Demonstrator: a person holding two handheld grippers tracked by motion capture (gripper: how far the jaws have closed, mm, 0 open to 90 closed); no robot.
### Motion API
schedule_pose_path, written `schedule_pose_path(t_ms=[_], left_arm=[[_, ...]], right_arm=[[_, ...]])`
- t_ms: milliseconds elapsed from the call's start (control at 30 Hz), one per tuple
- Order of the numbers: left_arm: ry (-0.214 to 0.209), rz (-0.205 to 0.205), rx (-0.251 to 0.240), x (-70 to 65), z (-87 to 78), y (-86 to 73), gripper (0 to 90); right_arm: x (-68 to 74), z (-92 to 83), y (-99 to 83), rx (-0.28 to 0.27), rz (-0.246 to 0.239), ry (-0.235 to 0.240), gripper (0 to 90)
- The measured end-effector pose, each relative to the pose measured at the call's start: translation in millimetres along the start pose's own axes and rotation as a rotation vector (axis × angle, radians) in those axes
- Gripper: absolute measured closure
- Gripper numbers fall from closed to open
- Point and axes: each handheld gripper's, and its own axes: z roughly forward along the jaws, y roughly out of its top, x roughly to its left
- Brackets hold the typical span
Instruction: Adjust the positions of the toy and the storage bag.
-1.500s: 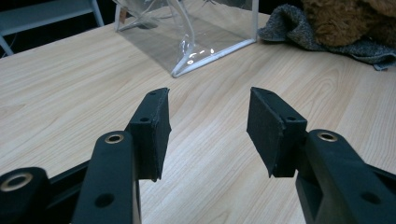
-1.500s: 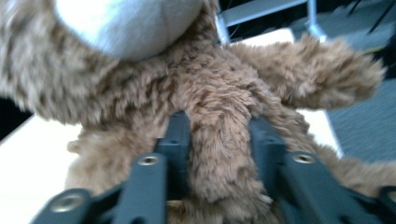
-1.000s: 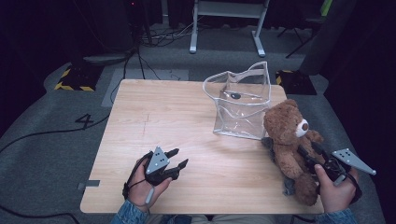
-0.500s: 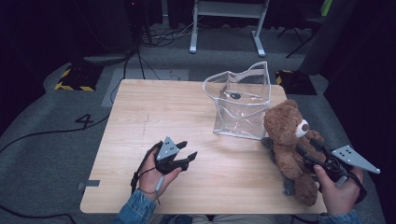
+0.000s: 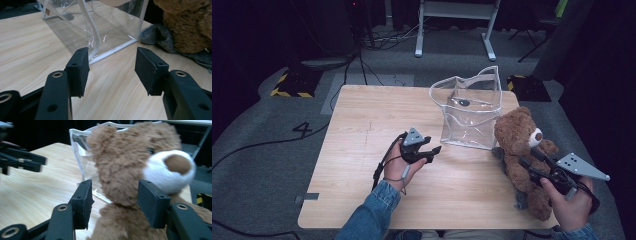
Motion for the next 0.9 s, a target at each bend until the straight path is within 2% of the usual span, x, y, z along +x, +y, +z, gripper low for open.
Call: schedule_pose_path(t_ms=[100,200,300,400,600,667,700,733,900], left_arm=[[-0.002,-0.002,0.014,-0.1,15.2,2.5,45.4],[0.018,0.013,0.016,2.4,27.9,6.8,45.3],[0.021,0.009,0.019,4.2,38.3,11.1,45.2],[0.025,0.023,0.039,6.6,46.8,14.4,44.8],[0.017,0.040,0.058,15.1,56.3,19.4,44.8],[0.012,0.041,0.060,15.5,58.5,21.6,44.8],[0.002,0.030,0.055,14.8,60.1,22.4,44.8],[0.005,0.045,0.059,15.6,60.5,23.9,44.8],[0.005,0.035,0.054,19.0,66.5,27.1,44.9]], right_arm=[[4.2,5.4,1.6,-0.002,-0.007,0.025,46.6],[5.4,10.6,1.1,-0.003,-0.014,0.049,46.3],[4.5,13.3,0.0,0.003,-0.016,0.059,45.9],[2.7,12.9,-0.5,0.010,-0.014,0.059,45.6],[-1.0,11.4,-1.7,0.002,-0.015,0.066,44.8],[-1.2,11.1,-2.9,0.006,-0.007,0.062,44.6],[-2.0,11.0,-3.6,0.007,-0.013,0.060,44.4],[-2.2,10.7,-4.1,0.008,-0.012,0.060,44.3],[-2.1,10.5,-4.8,0.005,-0.009,0.064,44.0]])
